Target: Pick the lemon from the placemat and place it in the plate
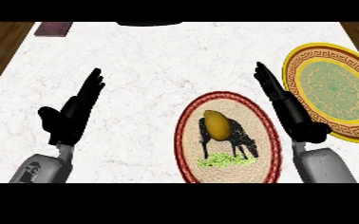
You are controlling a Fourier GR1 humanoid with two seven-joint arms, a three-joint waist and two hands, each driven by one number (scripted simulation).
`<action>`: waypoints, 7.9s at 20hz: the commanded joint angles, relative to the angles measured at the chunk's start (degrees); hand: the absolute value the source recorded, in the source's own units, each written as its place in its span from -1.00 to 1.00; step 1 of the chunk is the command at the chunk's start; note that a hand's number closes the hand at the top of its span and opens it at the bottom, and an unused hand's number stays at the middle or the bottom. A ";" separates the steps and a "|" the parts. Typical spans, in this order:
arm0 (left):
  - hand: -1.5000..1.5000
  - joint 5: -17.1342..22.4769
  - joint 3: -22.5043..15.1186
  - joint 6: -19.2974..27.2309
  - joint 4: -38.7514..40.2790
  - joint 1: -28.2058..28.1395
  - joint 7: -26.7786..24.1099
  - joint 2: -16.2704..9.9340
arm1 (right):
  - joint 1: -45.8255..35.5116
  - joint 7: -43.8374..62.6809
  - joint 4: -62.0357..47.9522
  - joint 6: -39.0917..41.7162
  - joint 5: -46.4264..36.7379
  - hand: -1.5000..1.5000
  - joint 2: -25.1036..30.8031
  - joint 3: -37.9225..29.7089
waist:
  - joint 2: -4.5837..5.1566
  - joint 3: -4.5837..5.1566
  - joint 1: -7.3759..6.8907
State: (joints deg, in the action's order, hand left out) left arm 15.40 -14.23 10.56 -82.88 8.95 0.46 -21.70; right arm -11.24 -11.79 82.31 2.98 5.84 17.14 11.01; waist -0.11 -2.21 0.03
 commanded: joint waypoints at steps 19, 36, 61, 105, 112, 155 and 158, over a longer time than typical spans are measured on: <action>0.00 -1.62 5.99 -3.66 4.46 -5.14 -7.31 -0.55 | 1.78 11.70 4.96 -40.45 -29.56 -1.00 -14.71 25.20 | -0.08 2.23 0.24; 0.00 -3.29 7.53 -5.28 7.56 -4.92 -9.34 0.74 | 2.23 57.59 28.75 -5.38 -45.79 -1.00 1.20 27.57 | -0.11 2.30 0.52; 0.00 -10.10 12.31 -9.70 5.91 -6.35 -8.33 5.69 | -5.33 58.27 6.34 8.00 -52.71 -1.00 -13.68 17.73 | 0.12 2.21 -0.18; 0.00 -13.61 17.37 -11.23 5.67 -6.75 -8.18 8.15 | 45.32 17.48 26.56 -8.20 -28.51 1.00 14.48 -52.95 | -0.13 2.28 2.08; 0.00 -14.61 17.02 -11.71 5.59 -5.62 -7.73 8.59 | 42.97 18.11 33.10 -2.46 -21.97 1.00 14.63 -63.03 | 0.02 2.25 0.80; 0.00 -15.24 19.04 -15.50 5.33 -5.72 -7.06 10.39 | -18.86 24.69 -23.45 -25.88 -35.72 -1.00 8.84 -40.83 | 0.19 2.14 -0.30; 0.00 -15.86 19.54 -14.35 5.85 -5.23 -7.18 10.37 | -18.85 24.35 -18.57 -26.73 -30.52 -1.00 8.59 -44.74 | -0.01 2.16 0.42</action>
State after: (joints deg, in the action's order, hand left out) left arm -0.57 4.82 -4.10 -77.31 2.86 -7.37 -11.29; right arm -30.13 14.65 61.15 -21.72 -30.24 25.70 -28.97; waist 0.05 -0.06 -0.22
